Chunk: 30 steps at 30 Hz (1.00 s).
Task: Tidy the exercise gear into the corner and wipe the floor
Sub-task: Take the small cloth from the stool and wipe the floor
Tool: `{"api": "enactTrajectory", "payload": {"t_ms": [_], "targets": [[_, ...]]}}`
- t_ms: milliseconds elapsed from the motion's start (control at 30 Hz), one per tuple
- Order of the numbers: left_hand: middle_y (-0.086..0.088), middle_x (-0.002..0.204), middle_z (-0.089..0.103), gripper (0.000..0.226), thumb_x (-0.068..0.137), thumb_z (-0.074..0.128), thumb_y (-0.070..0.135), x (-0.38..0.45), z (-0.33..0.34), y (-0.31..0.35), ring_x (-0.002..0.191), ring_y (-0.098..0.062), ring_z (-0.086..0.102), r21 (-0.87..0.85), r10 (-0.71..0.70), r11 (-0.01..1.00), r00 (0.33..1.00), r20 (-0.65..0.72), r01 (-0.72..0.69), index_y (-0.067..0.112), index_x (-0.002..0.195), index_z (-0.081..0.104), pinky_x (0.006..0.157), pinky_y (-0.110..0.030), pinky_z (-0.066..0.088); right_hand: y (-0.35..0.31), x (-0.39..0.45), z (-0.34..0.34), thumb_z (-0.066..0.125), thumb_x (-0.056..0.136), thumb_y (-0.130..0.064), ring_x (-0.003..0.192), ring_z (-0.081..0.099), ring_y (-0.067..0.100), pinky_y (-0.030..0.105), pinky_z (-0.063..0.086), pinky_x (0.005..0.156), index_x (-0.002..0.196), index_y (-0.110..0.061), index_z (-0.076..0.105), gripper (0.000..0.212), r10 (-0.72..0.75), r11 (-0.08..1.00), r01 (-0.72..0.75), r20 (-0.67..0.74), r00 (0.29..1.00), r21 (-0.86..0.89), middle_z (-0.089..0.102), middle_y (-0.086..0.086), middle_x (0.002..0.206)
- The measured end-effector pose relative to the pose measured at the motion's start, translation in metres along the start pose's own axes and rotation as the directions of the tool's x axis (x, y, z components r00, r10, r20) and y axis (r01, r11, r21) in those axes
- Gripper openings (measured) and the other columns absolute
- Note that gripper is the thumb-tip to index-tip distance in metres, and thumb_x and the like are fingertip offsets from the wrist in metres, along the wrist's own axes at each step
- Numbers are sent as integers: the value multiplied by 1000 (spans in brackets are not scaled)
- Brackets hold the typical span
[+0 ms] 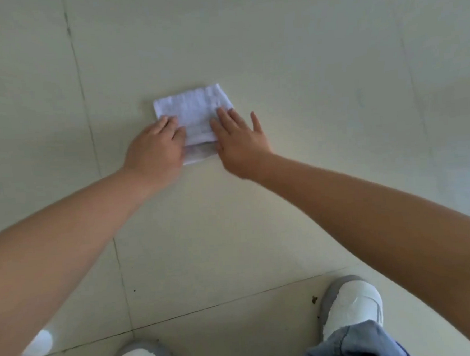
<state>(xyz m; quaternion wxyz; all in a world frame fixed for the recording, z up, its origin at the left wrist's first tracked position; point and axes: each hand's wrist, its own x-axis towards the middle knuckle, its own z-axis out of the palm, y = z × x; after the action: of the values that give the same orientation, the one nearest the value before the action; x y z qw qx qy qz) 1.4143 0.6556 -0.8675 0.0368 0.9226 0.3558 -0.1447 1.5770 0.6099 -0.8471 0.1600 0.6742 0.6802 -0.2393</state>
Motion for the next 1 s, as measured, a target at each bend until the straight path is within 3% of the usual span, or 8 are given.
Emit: {"api": "enactTrajectory", "payload": {"t_ms": [100, 200, 300, 400, 467, 567, 900, 1000], "targets": [[-30, 92, 71, 44, 77, 40, 16, -41, 12, 5, 85, -41, 72, -14, 43, 999, 997, 59, -42, -12, 85, 72, 72, -47, 59, -22, -33, 21, 23, 100, -27, 148, -3, 21, 39, -5, 119, 150, -12, 3, 56, -91, 995, 94, 68, 994, -45, -6, 6, 160], [-29, 94, 72, 44, 78, 41, 17, -67, 23, 33, 88, -41, 71, -22, 186, 982, 982, 30, -185, -11, 88, 74, 75, -46, 59, -13, -74, 47, 28, 91, -29, 133, 45, 28, 44, 23, 114, 133, -2, 49, 54, -96, 980, 96, 8, 995, -172, 42, 18, 145], [-23, 94, 74, 47, 74, 39, 19, -60, 21, 74, 88, -38, 72, -74, 285, 957, 957, 49, -281, -5, 87, 76, 72, -42, 60, 18, -105, 65, 20, 92, -34, 112, 64, 32, 48, 20, 105, 113, 1, 66, 62, 12, 975, 15, 119, 993, -222, 63, 20, 123], [-20, 105, 73, 53, 76, 30, 18, -20, -4, 109, 101, -34, 69, -122, 295, 948, 955, -2, -293, -1, 96, 76, 84, -39, 56, 49, -111, 57, -3, 90, -40, 130, 48, 33, 48, 21, 114, 133, 2, 48, 79, 178, 966, -157, 88, 980, -206, 45, 21, 141], [-26, 144, 41, 56, 91, 17, 12, 20, -19, 121, 137, -37, 37, -84, 238, 968, 971, 4, -237, -10, 134, 46, 114, -41, 29, 71, -98, 40, -10, 81, -44, 145, 22, 29, 44, 13, 118, 147, 0, 20, 84, 245, 959, -228, 86, 966, -169, 17, 17, 156], [-23, 156, 8, 51, 101, 19, 13, 74, -41, 114, 147, -32, 6, -85, 154, 986, 983, 105, -145, -9, 147, 14, 120, -40, 5, 99, -60, 14, 13, 100, -36, 148, 1, 22, 35, 2, 120, 150, -6, 1, 59, 299, 953, -296, 50, 953, -61, -5, 10, 159], [-17, 150, 31, 45, 98, 37, 20, 70, -47, 16, 143, -25, 23, -168, -203, 957, 960, 193, 236, -6, 134, 44, 111, -37, 31, 35, 39, -28, 27, 99, -20, 148, -1, 20, 32, -4, 119, 150, -9, 4, 57, 89, 994, -83, -84, 993, 66, -4, 6, 160], [-26, 114, 66, 46, 85, 39, 20, 38, -32, 20, 113, -35, 63, -131, -154, 978, 984, 84, 164, -11, 96, 70, 82, -36, 56, 18, 7, -3, 24, 97, -20, 147, 13, 25, 35, 1, 120, 147, 1, 17, 54, 49, 997, -46, -44, 998, 55, 12, 15, 158]]}}
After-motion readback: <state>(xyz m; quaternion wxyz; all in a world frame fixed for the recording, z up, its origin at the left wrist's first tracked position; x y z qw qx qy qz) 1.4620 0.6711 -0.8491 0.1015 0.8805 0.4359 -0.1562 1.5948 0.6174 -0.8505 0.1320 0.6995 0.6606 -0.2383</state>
